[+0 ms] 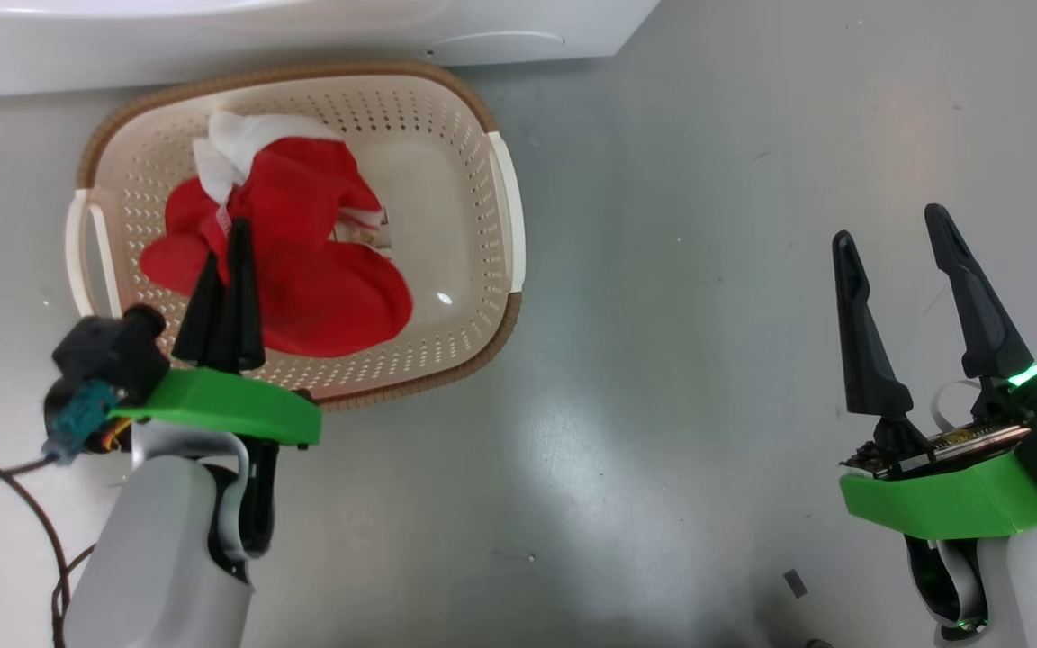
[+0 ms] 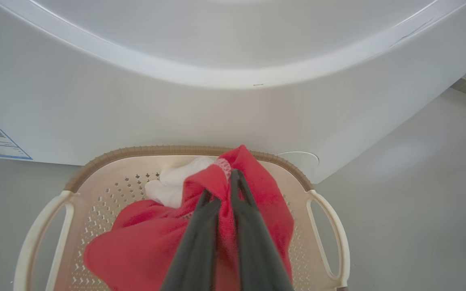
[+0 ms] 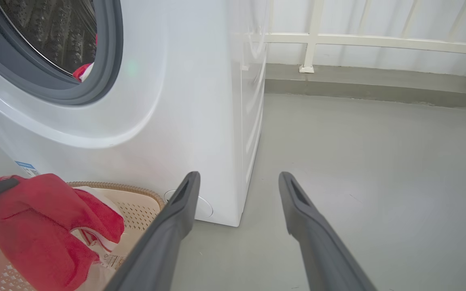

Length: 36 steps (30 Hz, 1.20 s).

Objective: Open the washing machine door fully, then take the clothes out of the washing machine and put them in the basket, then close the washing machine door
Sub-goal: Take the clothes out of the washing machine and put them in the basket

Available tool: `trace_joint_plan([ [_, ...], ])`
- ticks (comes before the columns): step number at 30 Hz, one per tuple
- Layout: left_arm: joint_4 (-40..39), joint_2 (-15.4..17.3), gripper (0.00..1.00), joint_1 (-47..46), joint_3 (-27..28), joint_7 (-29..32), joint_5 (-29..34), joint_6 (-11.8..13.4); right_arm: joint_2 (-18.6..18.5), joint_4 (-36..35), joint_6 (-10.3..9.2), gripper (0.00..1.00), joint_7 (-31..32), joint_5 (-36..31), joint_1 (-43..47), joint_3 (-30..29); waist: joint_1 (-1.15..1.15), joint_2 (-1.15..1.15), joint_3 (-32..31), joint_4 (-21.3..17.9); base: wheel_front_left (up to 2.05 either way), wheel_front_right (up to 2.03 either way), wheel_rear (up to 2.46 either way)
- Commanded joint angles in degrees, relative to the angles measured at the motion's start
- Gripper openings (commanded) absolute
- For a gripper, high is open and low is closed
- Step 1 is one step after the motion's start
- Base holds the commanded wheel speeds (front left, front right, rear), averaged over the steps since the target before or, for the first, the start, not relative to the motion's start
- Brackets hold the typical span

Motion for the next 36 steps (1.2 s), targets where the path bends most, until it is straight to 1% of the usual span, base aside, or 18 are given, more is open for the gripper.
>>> trace_joint_plan([
  [1, -0.04, 0.74, 0.0, 0.12, 1.82, -0.29, -0.56, -0.49, -0.1, -1.31, 0.35, 1.0, -0.35, 0.4, 0.12, 1.68, 0.0, 0.0, 0.36, -0.24, 0.0, 0.0, 0.0],
  [2, 2.28, 0.52, 0.0, -0.82, 1.99, -0.29, -0.71, -1.29, -0.1, -1.34, 0.35, 1.0, -0.35, 0.44, -0.01, 1.77, 0.0, 0.0, 0.63, -0.34, 0.0, 0.0, 0.0],
  [3, 6.38, 0.16, 0.0, -2.93, 2.5, -0.29, -0.68, -2.5, -0.1, -1.34, 0.35, 1.0, -0.35, 0.45, -0.28, 1.86, 0.0, 0.0, 1.09, -0.46, 0.0, 0.0, 0.0],
  [7, 13.22, -0.54, 0.0, -6.87, 3.89, -0.29, -1.01, -4.95, -0.1, -1.24, 0.35, 1.0, -0.36, 0.39, -0.65, 1.99, 0.0, 0.0, 1.92, -0.64, 0.0, 0.0, 0.0],
  [12, 21.82, -0.65, 0.0, -10.91, 3.62, -0.29, 0.22, -7.55, -0.1, -1.23, 0.35, 1.0, -0.36, 0.46, -0.9, 2.25, 0.0, 0.0, 3.03, -1.12, 0.0, 0.0, 0.0],
  [18, 32.09, -0.98, 0.0, -15.95, 2.69, -0.29, 0.22, -9.15, -0.1, -1.06, 0.35, 1.0, -0.36, 0.5, -1.49, 2.41, 0.0, 0.0, 3.92, -1.48, 0.0, 0.0, 0.0],
  [23, 36.97, -0.95, 0.01, -18.42, 2.31, -0.29, 0.33, -9.88, -0.1, -0.77, 0.35, 1.0, -0.36, 0.56, -1.63, 2.58, 0.0, 0.0, 3.86, -1.87, 0.0, 0.0, 0.0],
  [24, 37.67, -0.97, 0.33, -18.74, 2.28, -0.29, 0.35, -9.96, -0.1, -0.72, 0.35, 1.0, -0.36, 0.56, -1.6, 2.58, 0.0, 0.0, 3.8, -1.87, 0.0, 0.0, 0.0],
  [25, 38.36, -0.99, 0.71, -19.0, 2.25, -0.29, 0.35, -10.03, -0.1, -0.64, 0.35, 1.0, -0.36, 0.61, -1.57, 2.6, 0.0, 0.0, 3.7, -1.88, 0.0, 0.0, 0.0],
  [26, 38.88, -1.01, 1.0, -19.27, 2.14, -0.29, 0.45, -10.09, -0.1, -0.56, 0.35, 1.0, -0.36, 0.65, -1.54, 2.61, 0.0, 0.0, 3.57, -1.86, 0.0, 0.0, 0.0],
  [36, 44.73, -0.59, 1.0, -21.33, 1.23, -0.15, 0.85, -9.8, -0.1, 0.14, 0.35, 1.0, -0.36, 1.02, -1.0, 2.58, 0.0, 0.0, 1.12, -1.33, 0.0, 0.0, 0.0],
])
